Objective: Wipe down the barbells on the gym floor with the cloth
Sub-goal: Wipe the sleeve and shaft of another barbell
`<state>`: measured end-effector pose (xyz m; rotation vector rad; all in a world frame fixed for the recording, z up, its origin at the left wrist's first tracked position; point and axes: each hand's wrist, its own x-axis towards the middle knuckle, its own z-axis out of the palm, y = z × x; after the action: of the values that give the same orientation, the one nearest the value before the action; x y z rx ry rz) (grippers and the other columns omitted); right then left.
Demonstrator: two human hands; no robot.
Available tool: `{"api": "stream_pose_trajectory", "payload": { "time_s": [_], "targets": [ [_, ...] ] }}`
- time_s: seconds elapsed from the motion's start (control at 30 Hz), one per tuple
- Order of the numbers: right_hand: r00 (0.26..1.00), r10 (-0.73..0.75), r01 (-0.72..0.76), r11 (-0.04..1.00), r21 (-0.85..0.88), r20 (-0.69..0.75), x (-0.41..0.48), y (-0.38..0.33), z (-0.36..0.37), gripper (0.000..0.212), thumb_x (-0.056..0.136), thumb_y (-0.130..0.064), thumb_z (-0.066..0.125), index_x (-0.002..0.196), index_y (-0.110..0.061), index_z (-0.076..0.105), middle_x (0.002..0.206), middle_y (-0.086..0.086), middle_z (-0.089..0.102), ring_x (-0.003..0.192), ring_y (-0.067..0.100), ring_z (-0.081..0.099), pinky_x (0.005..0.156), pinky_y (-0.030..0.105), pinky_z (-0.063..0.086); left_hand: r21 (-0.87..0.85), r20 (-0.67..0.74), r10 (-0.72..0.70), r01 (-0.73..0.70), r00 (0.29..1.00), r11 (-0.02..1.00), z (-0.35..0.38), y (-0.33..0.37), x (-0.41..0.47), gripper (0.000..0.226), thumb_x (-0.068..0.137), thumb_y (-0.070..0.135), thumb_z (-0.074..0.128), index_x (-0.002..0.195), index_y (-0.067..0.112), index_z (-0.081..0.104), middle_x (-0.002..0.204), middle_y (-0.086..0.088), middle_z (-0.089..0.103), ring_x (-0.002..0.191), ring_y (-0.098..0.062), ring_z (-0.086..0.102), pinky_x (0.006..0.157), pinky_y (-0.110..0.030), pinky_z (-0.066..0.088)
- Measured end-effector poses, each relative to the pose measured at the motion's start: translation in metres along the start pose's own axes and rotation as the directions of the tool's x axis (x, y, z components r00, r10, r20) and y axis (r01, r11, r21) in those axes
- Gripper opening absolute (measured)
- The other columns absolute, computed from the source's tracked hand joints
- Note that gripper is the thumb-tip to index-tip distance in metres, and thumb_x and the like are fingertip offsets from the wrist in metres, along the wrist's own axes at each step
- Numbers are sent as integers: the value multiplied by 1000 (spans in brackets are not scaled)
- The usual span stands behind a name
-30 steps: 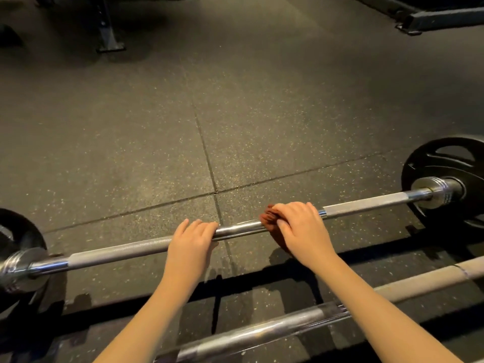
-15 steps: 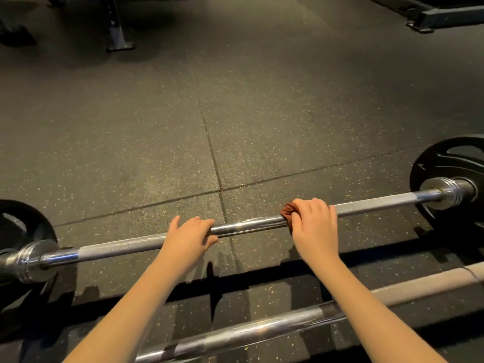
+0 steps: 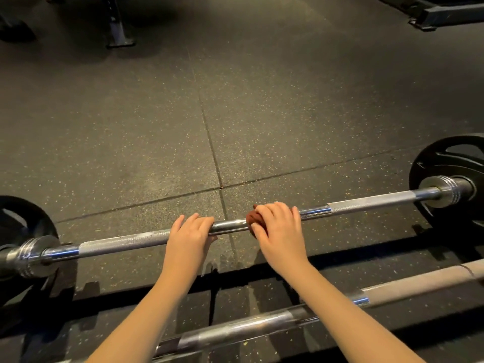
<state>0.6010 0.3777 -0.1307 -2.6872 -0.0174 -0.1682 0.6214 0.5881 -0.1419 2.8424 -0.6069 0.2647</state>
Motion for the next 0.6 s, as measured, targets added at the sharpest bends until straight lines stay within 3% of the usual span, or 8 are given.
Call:
{"api": "stream_pose_trajectory", "payload": {
  "time_s": [0.07,0.13,0.2,0.27,0.37,0.47,0.53,0.6],
  "targets": [
    [997,-63,63,998,-10,52,7,13,-9,27,95,-36,46,115,-24,58,111,-6,60,112,20,50,111,47,27,-42,-16,15,-16,1000,999,-2,-3,0,45,60,14,90,98,10,66,88,-2,69,86,-26,67,89,-46,50],
    [1000,-8,7,997,-83,-4,12,35,-19,25,94,-36,41,106,-25,60,99,-6,60,103,23,53,105,46,31,-43,-19,30,-31,999,999,-4,-5,1,41,68,18,86,104,10,66,91,-2,69,87,-26,67,90,-45,49],
    [988,137,-144,983,-112,-67,10,41,-19,31,94,-35,34,104,-24,60,101,-4,60,112,26,51,108,52,28,7,3,14,-14,1000,1000,-3,-6,0,43,79,19,77,117,6,62,107,-7,69,104,-30,65,95,-48,47],
    [982,179,-183,980,-80,-59,6,18,-8,38,94,-37,28,112,-24,59,116,-4,60,126,27,42,113,54,22,51,33,-39,37,999,998,-1,-7,-1,45,84,19,72,124,4,59,119,-10,66,117,-33,59,99,-51,44],
    [1000,2,-1,999,-39,13,-1,-11,8,45,91,-45,25,119,-26,56,121,-7,58,127,23,42,114,49,23,68,30,-81,79,996,995,1,-8,-3,39,84,18,71,120,5,63,117,-9,67,117,-34,59,99,-52,43],
    [982,-155,169,974,-148,106,20,5,-2,44,92,-47,24,108,-26,59,97,-6,63,99,22,57,98,41,35,7,40,-104,104,994,995,-1,-9,-3,33,89,19,67,120,7,64,115,-7,68,120,-31,57,103,-49,39],
    [988,-73,105,963,-250,133,39,11,-8,55,90,-45,13,102,-26,63,92,-5,66,92,23,59,92,39,35,-12,38,-102,102,994,995,-2,-9,-2,30,88,18,68,115,8,65,109,-6,69,116,-31,59,102,-48,40],
    [997,54,-38,964,-261,55,42,-2,-1,60,88,-42,9,96,-24,66,95,-3,66,93,24,58,92,40,33,-18,25,-84,85,996,996,-2,-7,-1,25,84,17,72,107,9,67,98,-5,70,104,-31,64,95,-48,46]
  ]
}}
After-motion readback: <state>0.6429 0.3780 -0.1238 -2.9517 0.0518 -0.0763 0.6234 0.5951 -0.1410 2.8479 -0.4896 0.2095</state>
